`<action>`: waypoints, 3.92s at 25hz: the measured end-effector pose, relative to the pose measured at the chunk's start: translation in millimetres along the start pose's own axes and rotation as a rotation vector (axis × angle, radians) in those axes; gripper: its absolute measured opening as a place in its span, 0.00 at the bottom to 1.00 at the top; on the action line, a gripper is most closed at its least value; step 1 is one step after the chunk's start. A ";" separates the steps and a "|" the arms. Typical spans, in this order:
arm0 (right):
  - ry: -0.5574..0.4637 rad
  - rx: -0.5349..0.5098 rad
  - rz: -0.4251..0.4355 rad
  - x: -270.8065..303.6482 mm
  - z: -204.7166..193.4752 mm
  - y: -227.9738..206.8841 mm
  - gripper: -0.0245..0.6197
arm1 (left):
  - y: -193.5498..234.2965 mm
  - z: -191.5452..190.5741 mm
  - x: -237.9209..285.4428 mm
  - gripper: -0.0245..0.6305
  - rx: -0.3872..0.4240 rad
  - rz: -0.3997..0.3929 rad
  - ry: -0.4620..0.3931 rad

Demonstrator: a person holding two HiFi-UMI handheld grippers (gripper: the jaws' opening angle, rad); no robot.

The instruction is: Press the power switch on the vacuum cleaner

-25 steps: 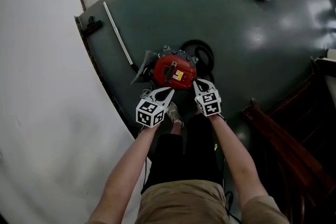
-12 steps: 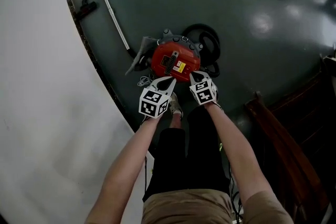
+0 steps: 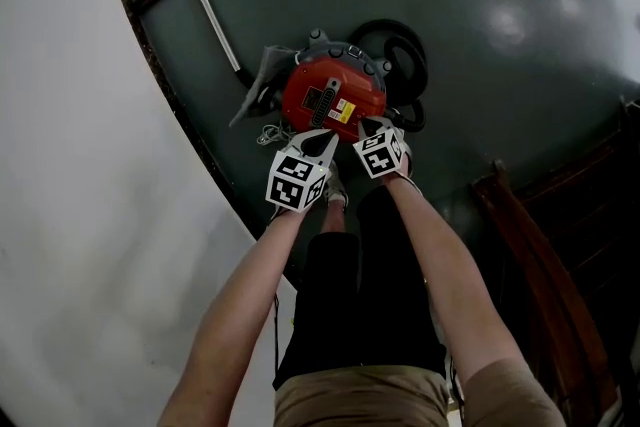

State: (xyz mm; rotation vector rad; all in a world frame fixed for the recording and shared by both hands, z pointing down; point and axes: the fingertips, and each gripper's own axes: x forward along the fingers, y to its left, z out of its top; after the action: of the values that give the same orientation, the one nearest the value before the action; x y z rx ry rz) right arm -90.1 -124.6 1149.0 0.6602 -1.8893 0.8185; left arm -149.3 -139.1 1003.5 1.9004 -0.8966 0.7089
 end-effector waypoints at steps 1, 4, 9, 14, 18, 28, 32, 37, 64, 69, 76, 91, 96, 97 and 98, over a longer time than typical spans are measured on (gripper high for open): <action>-0.002 -0.001 0.000 0.9 -1.1 0.5 0.06 | 0.0 -2.4 1.4 0.05 0.004 -0.001 0.007; -0.004 0.009 -0.017 3.7 -2.1 -2.1 0.06 | 1.3 -9.2 7.2 0.05 0.028 0.001 0.037; 0.022 0.025 -0.052 14.5 -1.9 -6.6 0.06 | 5.4 -15.0 16.2 0.05 0.035 0.008 0.060; 0.046 0.066 -0.076 21.0 -0.5 -11.0 0.06 | 2.7 -17.3 14.9 0.05 0.021 -0.003 0.063; 0.091 0.090 -0.044 25.7 -0.2 -16.1 0.06 | -3.1 -18.0 9.9 0.05 0.005 -0.004 0.057; -0.033 0.049 0.047 -48.1 23.7 -6.8 0.06 | -33.6 11.8 -47.5 0.05 0.042 -0.015 0.024; -0.158 0.045 0.092 -109.4 56.7 16.8 0.06 | -47.1 45.1 -93.0 0.05 0.060 -0.009 -0.038; -0.282 -0.023 0.085 -200.8 94.7 47.2 0.06 | -93.3 64.8 -155.2 0.05 0.042 -0.038 -0.122; -0.746 -0.231 0.259 -566.4 197.0 232.2 0.06 | -245.0 111.3 -414.2 0.05 0.151 -0.160 -0.509; -0.847 -0.271 0.242 -618.2 209.1 248.6 0.06 | -266.5 134.9 -454.8 0.05 0.211 -0.185 -0.613; -0.986 -0.278 0.201 -692.1 242.3 228.1 0.07 | -284.6 198.2 -513.2 0.05 0.396 -0.116 -0.717; -1.034 -0.244 -0.119 -798.0 294.1 -10.1 0.11 | -160.9 296.6 -633.5 0.05 0.341 0.335 -0.869; -0.975 -0.200 -0.171 -781.5 267.6 -89.0 0.11 | -107.6 265.7 -644.0 0.05 0.221 0.475 -0.888; -0.955 -0.194 -0.167 -778.0 261.2 -96.9 0.11 | -104.1 256.1 -641.8 0.05 0.213 0.498 -0.873; -0.935 -0.186 -0.154 -773.4 255.2 -100.9 0.11 | -100.9 246.1 -638.6 0.05 0.210 0.521 -0.851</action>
State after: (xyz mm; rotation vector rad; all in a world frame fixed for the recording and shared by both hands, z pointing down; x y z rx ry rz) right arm 163.2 -306.1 389.9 1.1807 -2.6443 0.2070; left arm -405.7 -132.3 361.0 2.1981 -1.9581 0.2517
